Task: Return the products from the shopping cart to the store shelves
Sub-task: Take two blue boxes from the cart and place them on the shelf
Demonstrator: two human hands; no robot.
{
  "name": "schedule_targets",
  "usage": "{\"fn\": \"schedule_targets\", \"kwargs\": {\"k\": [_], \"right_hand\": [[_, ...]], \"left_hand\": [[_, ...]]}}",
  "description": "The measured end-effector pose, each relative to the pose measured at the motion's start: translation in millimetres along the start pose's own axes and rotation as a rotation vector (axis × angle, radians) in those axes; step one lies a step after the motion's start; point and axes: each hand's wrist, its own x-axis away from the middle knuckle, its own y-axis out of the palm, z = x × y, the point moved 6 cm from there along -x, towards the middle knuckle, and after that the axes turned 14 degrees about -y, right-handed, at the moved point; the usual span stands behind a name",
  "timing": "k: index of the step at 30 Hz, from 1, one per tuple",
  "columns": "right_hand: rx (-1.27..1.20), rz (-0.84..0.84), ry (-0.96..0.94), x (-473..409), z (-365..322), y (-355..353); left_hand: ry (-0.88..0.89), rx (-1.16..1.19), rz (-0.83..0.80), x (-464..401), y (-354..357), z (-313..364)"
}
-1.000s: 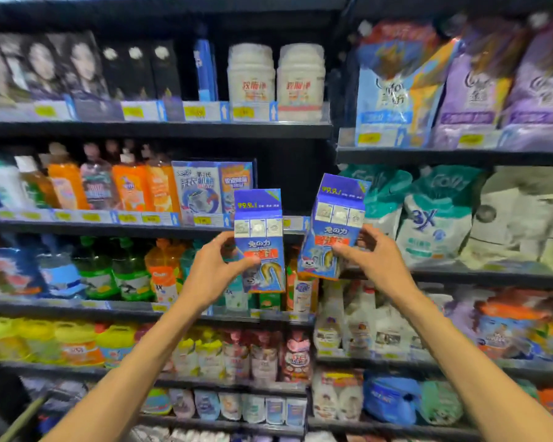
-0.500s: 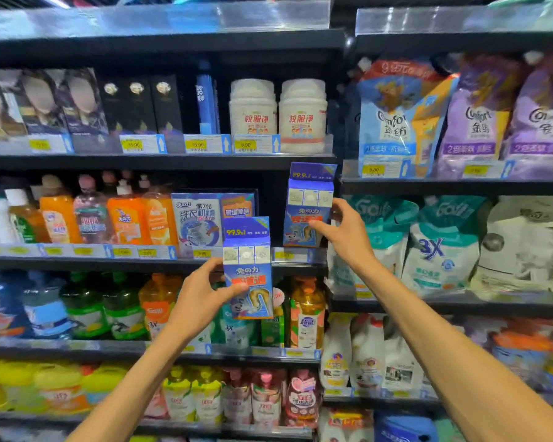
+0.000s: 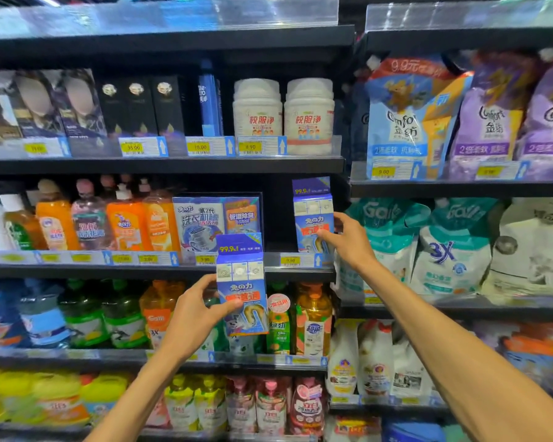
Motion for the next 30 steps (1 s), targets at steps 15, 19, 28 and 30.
{"fn": "schedule_targets", "kwargs": {"k": [15, 19, 28, 30], "right_hand": [[0.118, 0.039, 0.032, 5, 11, -3], [0.091, 0.032, 0.02, 9, 9, -5], [-0.05, 0.006, 0.028, 26, 11, -13], [-0.021, 0.037, 0.018, 29, 11, -16]], "left_hand": [[-0.01, -0.014, -0.013, -6, 10, 4], [0.019, 0.022, -0.021, -9, 9, 15], [0.161, 0.03, 0.036, -41, 13, 82], [0.192, 0.036, 0.053, -48, 16, 99]]}}
